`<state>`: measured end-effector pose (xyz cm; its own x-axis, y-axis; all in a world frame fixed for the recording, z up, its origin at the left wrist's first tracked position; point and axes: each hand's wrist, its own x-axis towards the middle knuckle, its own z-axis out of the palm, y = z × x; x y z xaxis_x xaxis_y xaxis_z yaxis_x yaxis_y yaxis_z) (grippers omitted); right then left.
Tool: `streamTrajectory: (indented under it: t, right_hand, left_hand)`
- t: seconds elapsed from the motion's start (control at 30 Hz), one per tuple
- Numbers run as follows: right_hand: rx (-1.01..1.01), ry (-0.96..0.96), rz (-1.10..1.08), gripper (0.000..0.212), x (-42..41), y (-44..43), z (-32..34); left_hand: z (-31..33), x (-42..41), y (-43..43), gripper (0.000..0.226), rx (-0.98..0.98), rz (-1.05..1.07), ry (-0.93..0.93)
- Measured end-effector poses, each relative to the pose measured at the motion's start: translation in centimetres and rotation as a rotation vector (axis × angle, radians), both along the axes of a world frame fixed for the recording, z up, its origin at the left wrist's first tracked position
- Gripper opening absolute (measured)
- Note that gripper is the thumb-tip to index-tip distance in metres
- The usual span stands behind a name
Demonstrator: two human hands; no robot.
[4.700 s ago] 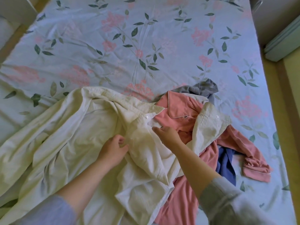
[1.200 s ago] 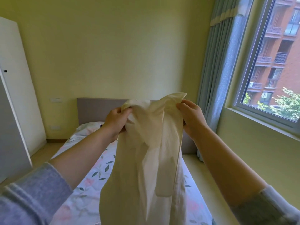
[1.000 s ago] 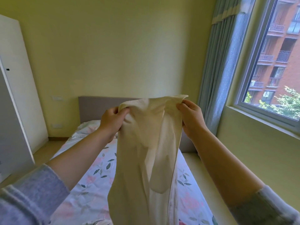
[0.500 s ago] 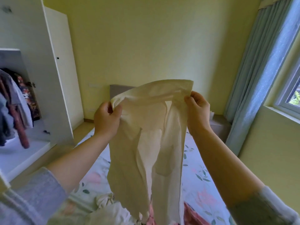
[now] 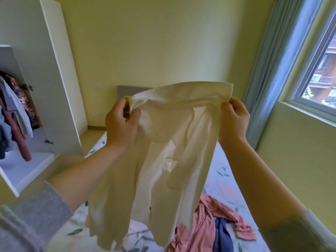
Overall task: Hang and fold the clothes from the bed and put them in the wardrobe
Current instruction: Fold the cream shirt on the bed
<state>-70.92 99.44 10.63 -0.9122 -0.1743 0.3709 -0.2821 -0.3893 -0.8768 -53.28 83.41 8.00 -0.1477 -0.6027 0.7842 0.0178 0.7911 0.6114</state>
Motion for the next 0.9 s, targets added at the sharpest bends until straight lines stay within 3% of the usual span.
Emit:
streamTrajectory:
  t: [0.2,0.43,0.6,0.7,0.73,0.8,0.83,0.9]
  right_hand:
    - [0.006,-0.048,-0.094,0.025,2.6,4.1,-1.0]
    - [0.23,-0.047,0.108,0.028,3.3,8.0,-1.6]
    - [0.245,-0.068,0.152,0.027,1.5,11.4,-5.0]
    - [0.358,-0.021,0.311,0.02,1.2,12.6,-8.7]
    - [0.392,-0.053,0.422,0.024,1.1,13.1,-10.1]
    - [0.381,-0.155,0.639,0.056,0.1,14.1,-12.3]
    - [0.362,-0.162,0.7,0.058,-0.7,14.6,-13.0]
    - [0.379,-0.107,0.696,0.046,-1.9,15.5,-13.8]
  left_hand:
    - [-2.0,1.2,3.2,0.027,0.039,-0.131,0.011]
    - [-4.7,0.6,9.3,0.03,0.205,-0.095,0.032]
    - [-7.6,-0.8,13.5,0.032,0.311,-0.108,-0.017]
    - [-8.8,-3.1,16.4,0.036,0.352,-0.191,-0.087]
    - [-8.9,-4.0,17.1,0.036,0.371,-0.239,-0.125]
    - [-8.5,-5.9,18.2,0.033,0.472,-0.374,-0.166]
    - [-8.2,-6.7,18.5,0.033,0.537,-0.455,-0.169]
    - [-7.8,-8.0,18.4,0.038,0.585,-0.594,-0.208]
